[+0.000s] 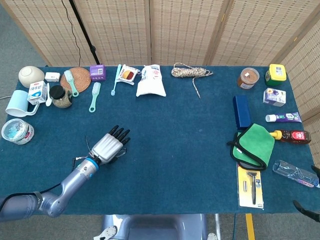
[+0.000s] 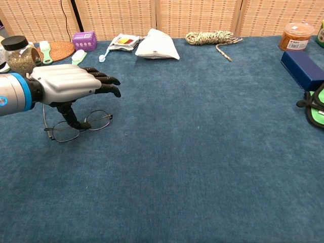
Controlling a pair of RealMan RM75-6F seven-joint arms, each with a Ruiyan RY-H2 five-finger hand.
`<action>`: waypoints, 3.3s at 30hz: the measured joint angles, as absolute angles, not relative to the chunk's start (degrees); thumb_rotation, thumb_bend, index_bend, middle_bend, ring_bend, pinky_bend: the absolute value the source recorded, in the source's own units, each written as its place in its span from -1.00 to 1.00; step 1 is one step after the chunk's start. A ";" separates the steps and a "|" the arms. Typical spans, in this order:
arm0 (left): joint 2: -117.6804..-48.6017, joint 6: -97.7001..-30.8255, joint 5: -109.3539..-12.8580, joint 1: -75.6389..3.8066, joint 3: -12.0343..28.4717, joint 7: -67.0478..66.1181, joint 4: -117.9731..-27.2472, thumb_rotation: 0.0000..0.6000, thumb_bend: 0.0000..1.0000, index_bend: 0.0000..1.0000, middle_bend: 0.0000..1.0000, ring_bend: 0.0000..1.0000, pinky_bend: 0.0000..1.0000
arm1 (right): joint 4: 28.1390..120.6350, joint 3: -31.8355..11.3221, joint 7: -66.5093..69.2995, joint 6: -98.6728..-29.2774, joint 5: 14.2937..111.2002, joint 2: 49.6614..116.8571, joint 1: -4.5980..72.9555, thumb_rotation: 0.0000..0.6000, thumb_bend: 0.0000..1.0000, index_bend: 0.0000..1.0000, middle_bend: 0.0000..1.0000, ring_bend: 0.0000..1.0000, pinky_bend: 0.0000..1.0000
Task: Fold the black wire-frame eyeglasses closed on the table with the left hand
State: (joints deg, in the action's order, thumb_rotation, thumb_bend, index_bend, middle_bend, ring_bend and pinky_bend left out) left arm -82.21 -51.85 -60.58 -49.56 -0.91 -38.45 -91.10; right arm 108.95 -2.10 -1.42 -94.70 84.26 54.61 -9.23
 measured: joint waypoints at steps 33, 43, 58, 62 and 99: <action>-71.04 -56.81 -78.51 -39.32 -8.00 -27.48 -89.50 0.68 -0.47 -1.00 -1.00 -1.00 -1.00 | 108.86 -1.56 -1.44 -94.61 85.74 55.39 -9.07 1.00 -1.00 -0.76 -0.95 -0.96 -0.70; -76.95 -54.44 -78.17 -39.67 -5.71 -28.84 -85.16 0.68 -0.47 -1.00 -1.00 -1.00 -1.00 | 109.02 -1.46 -1.41 -95.35 85.55 55.02 -9.63 1.00 -1.00 -0.76 -0.95 -0.96 -0.70; -81.30 -52.63 -75.79 -41.38 -1.62 -32.19 -88.34 0.68 -0.47 -1.00 -1.00 -1.00 -1.00 | 108.19 -1.71 0.00 -95.80 84.65 54.56 -10.16 1.00 -1.00 -0.76 -0.95 -0.96 -0.70; -81.69 -52.85 -75.30 -41.55 -0.83 -32.58 -89.40 0.68 -0.47 -1.00 -1.00 -1.00 -1.00 | 108.10 -1.75 0.07 -95.71 84.56 54.57 -10.14 1.00 -1.00 -0.76 -0.95 -0.96 -0.70; -82.85 -40.52 -72.58 -47.66 3.10 -11.96 -92.98 0.42 -0.48 -0.90 -1.00 -1.00 -1.00 | 107.10 -1.35 2.36 -97.63 85.04 54.29 -11.89 1.00 -1.00 -0.76 -0.95 -0.97 -0.70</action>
